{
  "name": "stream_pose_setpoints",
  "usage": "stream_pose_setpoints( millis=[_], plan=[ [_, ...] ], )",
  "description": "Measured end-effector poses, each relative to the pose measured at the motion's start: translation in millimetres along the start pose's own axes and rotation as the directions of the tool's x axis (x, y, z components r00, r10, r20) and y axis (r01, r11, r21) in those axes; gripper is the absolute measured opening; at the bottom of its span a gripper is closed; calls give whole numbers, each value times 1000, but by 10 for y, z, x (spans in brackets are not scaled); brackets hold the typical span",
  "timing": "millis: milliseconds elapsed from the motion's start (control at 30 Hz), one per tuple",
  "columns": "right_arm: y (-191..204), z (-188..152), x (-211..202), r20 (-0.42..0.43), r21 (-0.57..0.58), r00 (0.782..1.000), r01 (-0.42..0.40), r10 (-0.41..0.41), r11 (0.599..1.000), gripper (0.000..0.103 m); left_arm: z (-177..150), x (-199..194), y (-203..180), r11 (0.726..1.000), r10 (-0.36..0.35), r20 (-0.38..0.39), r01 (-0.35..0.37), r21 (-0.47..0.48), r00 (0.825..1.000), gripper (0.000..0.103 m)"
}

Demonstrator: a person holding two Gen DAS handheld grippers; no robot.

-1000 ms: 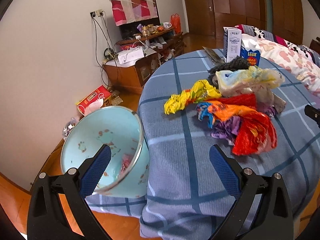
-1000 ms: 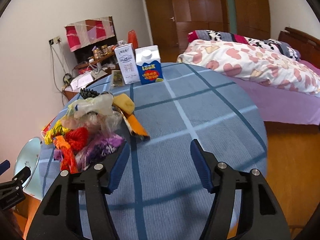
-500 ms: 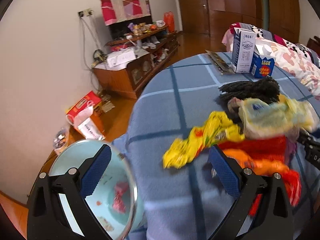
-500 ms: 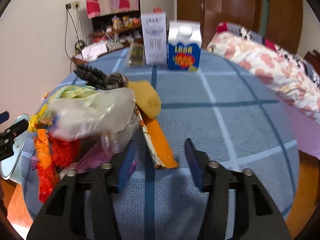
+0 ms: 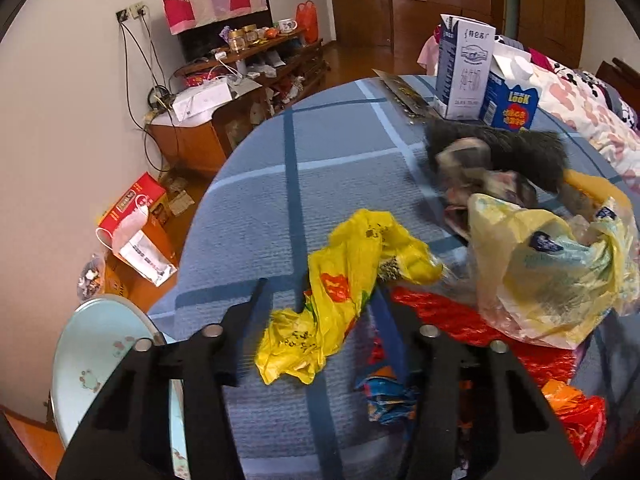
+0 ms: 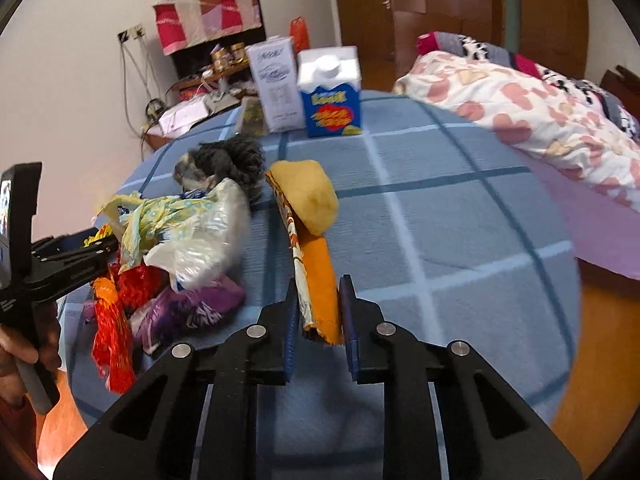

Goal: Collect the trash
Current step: 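Grasp the yellow bag with the left tool while the right tool grasps the orange wrapper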

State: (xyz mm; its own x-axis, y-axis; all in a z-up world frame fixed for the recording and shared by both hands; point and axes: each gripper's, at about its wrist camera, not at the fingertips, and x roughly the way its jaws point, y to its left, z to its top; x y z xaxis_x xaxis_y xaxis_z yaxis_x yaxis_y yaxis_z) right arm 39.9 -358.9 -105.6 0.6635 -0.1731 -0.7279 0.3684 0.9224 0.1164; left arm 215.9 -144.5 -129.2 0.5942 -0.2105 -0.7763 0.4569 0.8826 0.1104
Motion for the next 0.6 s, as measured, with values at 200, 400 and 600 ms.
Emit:
stream_pose_setpoints(
  millis=[200, 400, 600],
  plan=[
    [-134, -65, -259, 52, 50, 998, 18, -21, 999, 20, -34, -287, -6, 1000, 6, 64, -7, 4, 998, 47],
    [-91, -164, -473, 96, 67, 995, 17, -23, 998, 20, -141, -673, 128, 999, -8, 120, 12, -32, 993, 47],
    [-30, -237, -656, 129, 85, 992, 0, -11, 996, 20, -345, -986, 193, 997, 9, 135, 1, -74, 991, 47]
  ],
)
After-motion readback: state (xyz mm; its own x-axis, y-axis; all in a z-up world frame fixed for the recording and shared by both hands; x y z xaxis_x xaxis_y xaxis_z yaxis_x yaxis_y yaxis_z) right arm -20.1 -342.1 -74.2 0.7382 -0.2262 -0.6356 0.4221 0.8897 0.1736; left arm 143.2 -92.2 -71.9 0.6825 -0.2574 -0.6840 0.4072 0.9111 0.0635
